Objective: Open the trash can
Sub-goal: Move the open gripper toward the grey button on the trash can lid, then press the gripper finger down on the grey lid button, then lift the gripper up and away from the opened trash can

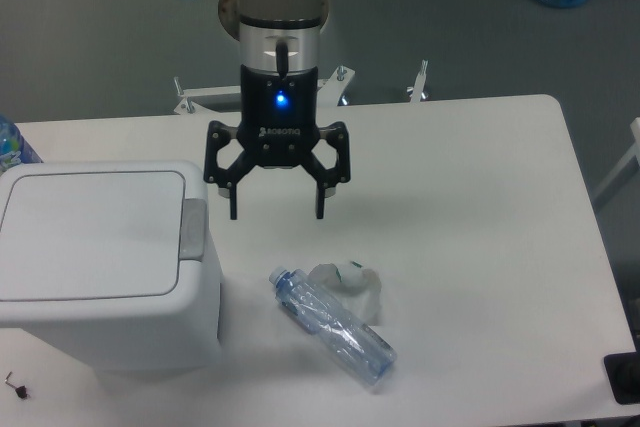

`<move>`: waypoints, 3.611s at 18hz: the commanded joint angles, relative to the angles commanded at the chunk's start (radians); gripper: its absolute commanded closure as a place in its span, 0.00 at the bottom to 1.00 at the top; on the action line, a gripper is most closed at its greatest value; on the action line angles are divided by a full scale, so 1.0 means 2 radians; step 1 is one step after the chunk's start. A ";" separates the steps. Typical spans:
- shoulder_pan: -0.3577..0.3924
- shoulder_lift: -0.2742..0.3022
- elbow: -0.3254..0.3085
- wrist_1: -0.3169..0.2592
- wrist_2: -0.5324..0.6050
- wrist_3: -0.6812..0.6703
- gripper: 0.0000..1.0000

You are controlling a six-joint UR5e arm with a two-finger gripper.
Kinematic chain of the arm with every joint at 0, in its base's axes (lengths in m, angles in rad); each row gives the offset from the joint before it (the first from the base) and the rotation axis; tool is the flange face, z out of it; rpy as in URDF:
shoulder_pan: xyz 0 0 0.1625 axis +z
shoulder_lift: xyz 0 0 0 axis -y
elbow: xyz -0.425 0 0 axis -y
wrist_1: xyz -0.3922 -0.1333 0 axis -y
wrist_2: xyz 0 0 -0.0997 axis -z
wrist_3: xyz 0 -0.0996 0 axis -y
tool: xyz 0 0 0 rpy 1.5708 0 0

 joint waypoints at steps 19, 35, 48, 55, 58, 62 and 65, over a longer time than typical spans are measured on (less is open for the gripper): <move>-0.015 -0.008 -0.005 0.000 0.001 -0.013 0.00; -0.018 -0.012 -0.005 0.000 0.002 -0.013 0.00; -0.019 -0.015 -0.005 0.000 0.002 -0.013 0.00; -0.020 -0.018 -0.005 0.000 0.002 -0.014 0.00; -0.020 -0.017 -0.002 0.000 0.002 -0.014 0.00; -0.019 -0.019 0.036 -0.001 0.002 -0.012 0.00; -0.008 -0.016 0.047 -0.002 0.014 -0.012 0.00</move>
